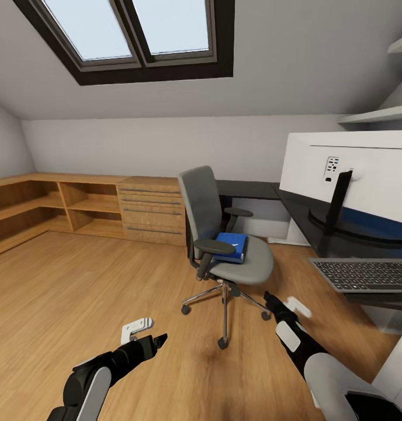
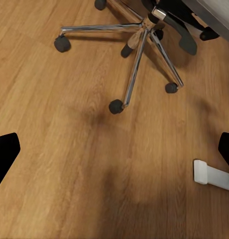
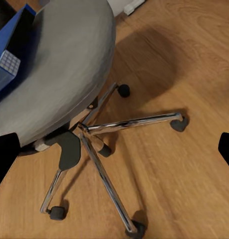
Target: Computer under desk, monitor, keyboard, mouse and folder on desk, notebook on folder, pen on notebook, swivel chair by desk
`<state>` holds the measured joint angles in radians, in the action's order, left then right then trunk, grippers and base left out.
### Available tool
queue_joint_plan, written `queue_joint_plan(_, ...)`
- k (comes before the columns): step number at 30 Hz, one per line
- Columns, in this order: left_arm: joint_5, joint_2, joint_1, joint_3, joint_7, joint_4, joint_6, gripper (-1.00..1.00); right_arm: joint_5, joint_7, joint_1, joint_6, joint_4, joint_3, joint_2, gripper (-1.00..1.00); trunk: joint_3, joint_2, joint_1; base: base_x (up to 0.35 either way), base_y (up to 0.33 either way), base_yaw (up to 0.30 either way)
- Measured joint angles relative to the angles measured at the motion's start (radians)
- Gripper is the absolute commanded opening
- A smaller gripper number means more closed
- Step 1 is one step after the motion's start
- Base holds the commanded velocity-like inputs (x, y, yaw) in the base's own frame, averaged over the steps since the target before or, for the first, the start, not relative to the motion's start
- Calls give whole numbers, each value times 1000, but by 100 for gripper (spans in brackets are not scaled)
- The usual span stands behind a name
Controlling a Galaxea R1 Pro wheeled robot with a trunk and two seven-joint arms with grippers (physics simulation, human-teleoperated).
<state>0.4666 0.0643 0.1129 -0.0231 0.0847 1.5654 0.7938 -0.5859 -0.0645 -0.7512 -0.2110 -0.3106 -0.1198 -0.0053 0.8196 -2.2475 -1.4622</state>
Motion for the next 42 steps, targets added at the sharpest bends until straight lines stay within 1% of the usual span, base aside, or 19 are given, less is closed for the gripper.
queue_joint_plan(5, 1, 1, 0, -1, 0, 0, -1, 100, 0, 48, 1, -2, -2, 0, -3, 100, 0, 0, 0, 18, 0, 0)
queue_joint_plan(10, 2, 1, 0, -1, 0, 0, -3, 100, -3, 75, 2, -18, -1, 0, -25, 100, 0, 0, 0, 182, 0, 0)
queue_joint_plan(11, 2, 1, 0, -1, 1, 0, -2, 100, -18, 77, 2, -23, 0, -2, -39, 100, 0, 0, 0, 45, 0, 0)
queue_joint_plan(12, 2, 1, 0, -1, 1, 0, -2, 100, -41, 78, 2, -25, 1, -2, -46, 100, 0, 0, 0, 18, 0, 0)
queue_joint_plan(13, 2, 0, 0, -1, 1, 0, -2, 100, -75, 78, 2, -27, 2, -2, -50, 100, 0, 0, 0, 15, 0, 0)
queue_joint_plan(15, 2, 0, 0, -1, 1, 0, -2, 100, -86, 78, 2, -27, 2, -2, -52, 100, 0, 0, 0, 13, 0, 0)
queue_joint_plan(19, 2, 0, 0, 1, 2, 0, -2, 100, -109, 77, 2, -28, 2, -4, -67, 100, 0, 0, 0, 127, 0, 0)
queue_joint_plan(21, 2, 0, 0, 2, 2, 0, -3, 100, -111, 77, 2, -28, 2, -5, -68, 100, 0, 0, 0, 100, 0, 0)
queue_joint_plan(25, 2, 0, 0, 3, 2, 0, -3, 100, -116, 75, 2, -27, 2, -25, -69, 100, 0, 0, 0, 41, 0, 0)
queue_joint_plan(26, 1, 0, 0, 12, 1, 0, -3, 100, -118, 74, 2, -27, 2, -46, -70, 100, 0, 0, 0, 10, 0, 0)
queue_joint_plan(28, 1, 0, 0, 21, 1, 0, -3, 100, -118, 73, 2, -26, 2, -59, -70, 100, 0, 0, 0, 118, 0, 0)
queue_joint_plan(29, 1, -1, 0, 33, 0, 0, -4, 100, -119, 72, 2, -25, 3, -74, -70, 100, 0, 0, 0, 263, 0, 0)
queue_joint_plan(31, 1, -1, 0, 48, 0, 0, -4, 100, -119, 72, 2, -26, 3, -78, -70, 100, 0, 0, 1, 282, 0, 0)
queue_joint_plan(32, 0, 0, 0, 67, 0, 0, -4, 100, -119, 72, 2, -26, 2, -81, -70, 100, 0, 0, 1, 196, 0, 0)
queue_joint_plan(34, 2, 0, 0, 90, 0, 0, -4, 100, -119, 71, 2, -27, 2, -85, -70, 100, 0, 0, 0, 116, 0, 0)
queue_joint_plan(38, 3, 1, 0, 103, 0, 0, -5, 100, -119, 71, 2, -27, 3, -87, -70, 100, 0, 0, 0, 128, 0, 0)
queue_joint_plan(42, 3, 1, 0, 109, 0, 0, -4, 100, -119, 71, 2, -27, 3, -89, -71, 100, 0, 0, 0, 126, 0, 0)
